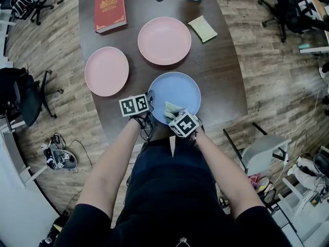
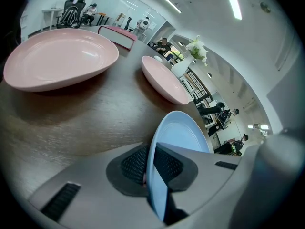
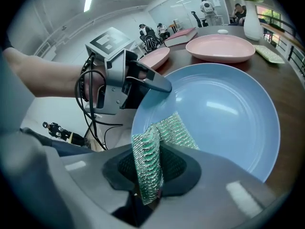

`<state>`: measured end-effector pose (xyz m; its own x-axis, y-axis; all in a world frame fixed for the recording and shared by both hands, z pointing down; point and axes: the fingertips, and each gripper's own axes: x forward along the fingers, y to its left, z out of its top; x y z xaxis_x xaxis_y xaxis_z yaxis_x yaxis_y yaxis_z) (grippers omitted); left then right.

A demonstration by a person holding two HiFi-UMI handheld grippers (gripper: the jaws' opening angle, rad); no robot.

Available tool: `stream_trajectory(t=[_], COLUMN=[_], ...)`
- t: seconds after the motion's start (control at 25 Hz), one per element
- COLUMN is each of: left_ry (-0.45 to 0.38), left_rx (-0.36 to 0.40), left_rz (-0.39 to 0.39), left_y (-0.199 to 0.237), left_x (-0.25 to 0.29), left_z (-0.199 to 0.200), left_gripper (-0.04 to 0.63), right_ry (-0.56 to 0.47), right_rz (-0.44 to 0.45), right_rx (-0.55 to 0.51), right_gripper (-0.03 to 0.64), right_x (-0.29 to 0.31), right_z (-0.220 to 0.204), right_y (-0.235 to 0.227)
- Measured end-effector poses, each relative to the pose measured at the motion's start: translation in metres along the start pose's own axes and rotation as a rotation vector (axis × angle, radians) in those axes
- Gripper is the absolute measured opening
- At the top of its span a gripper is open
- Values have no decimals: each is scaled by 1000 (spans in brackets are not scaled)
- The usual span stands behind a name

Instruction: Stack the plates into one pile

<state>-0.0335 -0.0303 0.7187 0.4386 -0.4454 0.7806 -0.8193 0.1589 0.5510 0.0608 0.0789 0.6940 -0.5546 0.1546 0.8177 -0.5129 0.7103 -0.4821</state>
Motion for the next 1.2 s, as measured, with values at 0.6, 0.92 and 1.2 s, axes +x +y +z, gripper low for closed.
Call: stream_trajectory(t=[0.6, 0.92, 1.2], left_ry=[7, 11, 12], left_rx=[-18, -23, -20], left_rz=[-16, -17, -16], left_y=[0, 1, 1], left_x=[0, -1, 1], left_z=[-3, -2, -2], left_gripper=[29, 29, 29], right_ry=[-60, -104, -115], right_rz=[83, 94, 108], right_rx=[84, 143, 154], right_gripper=[84, 84, 84], right_x=[20, 25, 29], right_z=[32, 48, 54], right_y=[20, 22, 23])
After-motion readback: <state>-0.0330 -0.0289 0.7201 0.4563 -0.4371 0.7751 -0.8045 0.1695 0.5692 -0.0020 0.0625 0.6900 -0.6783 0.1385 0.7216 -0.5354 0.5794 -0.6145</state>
